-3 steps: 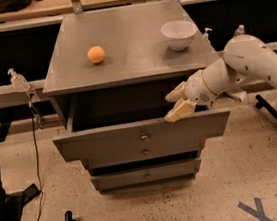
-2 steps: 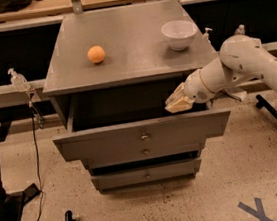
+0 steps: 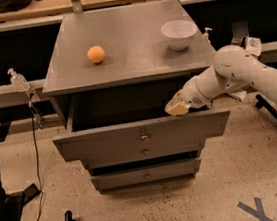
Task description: Open top drawer
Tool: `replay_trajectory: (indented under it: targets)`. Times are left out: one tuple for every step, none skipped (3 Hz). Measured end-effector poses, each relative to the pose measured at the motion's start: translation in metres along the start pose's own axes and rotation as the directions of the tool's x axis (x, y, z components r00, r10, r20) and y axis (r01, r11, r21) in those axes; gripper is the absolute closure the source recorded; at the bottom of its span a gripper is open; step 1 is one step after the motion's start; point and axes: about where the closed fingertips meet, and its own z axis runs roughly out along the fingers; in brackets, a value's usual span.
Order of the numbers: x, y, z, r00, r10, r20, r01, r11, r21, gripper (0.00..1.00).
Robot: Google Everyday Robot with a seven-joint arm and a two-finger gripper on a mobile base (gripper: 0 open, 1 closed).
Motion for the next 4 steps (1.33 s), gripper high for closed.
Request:
replay_trajectory:
  targets:
    - [-0.001,0.012,0.009,1.0,-0.001,-0.027,0.002,0.9998,0.018,1.0]
    - [-0.003,0.063,0.005,1.0,0.016,-0.021,-0.016,0.9997,0.02,1.0]
    - [-0.004,0.066,0.003,1.0,0.018,-0.019,-0.018,0.9996,0.02,1.0]
    - [-0.006,0.081,-0.006,1.0,0.026,-0.007,-0.026,0.9993,0.026,1.0]
